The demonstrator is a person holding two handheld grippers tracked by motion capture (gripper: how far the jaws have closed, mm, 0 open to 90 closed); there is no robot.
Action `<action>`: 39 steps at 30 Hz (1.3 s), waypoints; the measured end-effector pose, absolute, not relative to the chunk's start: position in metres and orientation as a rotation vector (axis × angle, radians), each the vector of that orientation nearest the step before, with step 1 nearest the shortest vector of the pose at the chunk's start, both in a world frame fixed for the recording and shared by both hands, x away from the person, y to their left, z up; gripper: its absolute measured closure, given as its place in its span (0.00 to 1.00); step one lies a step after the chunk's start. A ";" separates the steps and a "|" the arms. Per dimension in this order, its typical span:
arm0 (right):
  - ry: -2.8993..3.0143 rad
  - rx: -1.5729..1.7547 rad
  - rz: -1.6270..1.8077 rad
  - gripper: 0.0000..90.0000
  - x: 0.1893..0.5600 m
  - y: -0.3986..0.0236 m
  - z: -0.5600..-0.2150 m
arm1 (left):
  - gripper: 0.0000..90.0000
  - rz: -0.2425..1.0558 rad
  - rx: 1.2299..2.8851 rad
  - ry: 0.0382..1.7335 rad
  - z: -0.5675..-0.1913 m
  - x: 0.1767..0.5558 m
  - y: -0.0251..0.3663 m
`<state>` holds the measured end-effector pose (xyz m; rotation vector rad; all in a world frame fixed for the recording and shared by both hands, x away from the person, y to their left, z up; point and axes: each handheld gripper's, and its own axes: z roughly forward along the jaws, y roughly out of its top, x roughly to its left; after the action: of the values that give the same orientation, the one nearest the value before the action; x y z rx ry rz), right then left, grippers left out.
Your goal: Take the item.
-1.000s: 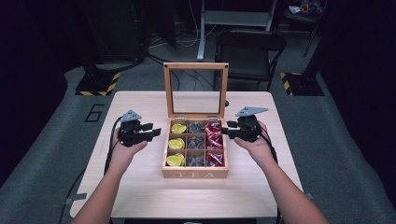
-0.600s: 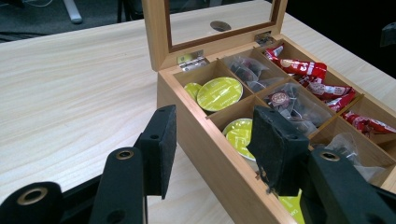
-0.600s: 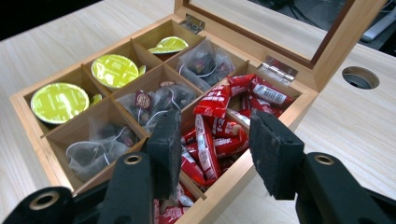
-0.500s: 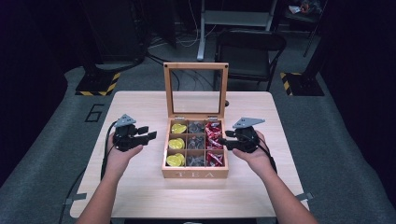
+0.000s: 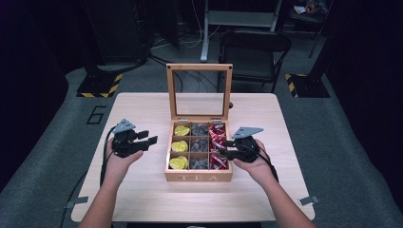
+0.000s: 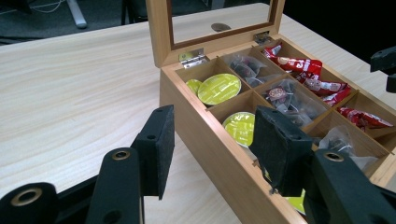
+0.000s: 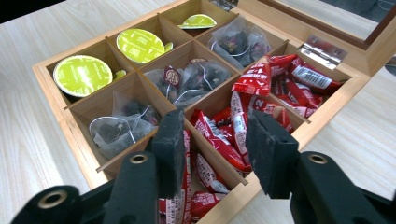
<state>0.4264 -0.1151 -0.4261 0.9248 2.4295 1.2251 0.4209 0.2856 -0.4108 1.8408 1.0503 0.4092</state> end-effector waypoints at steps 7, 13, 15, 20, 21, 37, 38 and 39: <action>2.434 0.897 1.215 0.55 0.421 -0.110 -0.434 | 0.54 0.401 1.838 1.070 -0.417 0.418 0.290; 2.428 0.938 1.228 0.54 0.419 -0.107 -0.437 | 0.53 0.401 1.831 1.067 -0.419 0.417 0.291; 2.428 0.938 1.252 0.57 0.419 -0.107 -0.439 | 0.53 0.398 1.827 1.069 -0.419 0.417 0.290; 2.439 0.968 1.254 0.57 0.418 -0.106 -0.444 | 0.53 0.395 1.824 1.073 -0.419 0.416 0.289; 2.438 0.968 1.263 0.57 0.418 -0.107 -0.445 | 0.53 0.392 1.830 1.068 -0.420 0.417 0.289; 2.487 0.937 1.208 0.65 0.418 -0.100 -0.462 | 0.52 0.387 1.834 1.072 -0.422 0.416 0.287; 2.493 0.936 1.207 0.65 0.419 -0.100 -0.463 | 0.52 0.387 1.834 1.072 -0.423 0.416 0.287; 2.498 0.948 1.211 0.65 0.419 -0.099 -0.464 | 0.52 0.388 1.834 1.072 -0.423 0.416 0.287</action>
<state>0.4186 -0.0992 -0.4639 0.9479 2.4978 1.2114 0.4160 0.2870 -0.4226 1.8337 1.0720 0.3875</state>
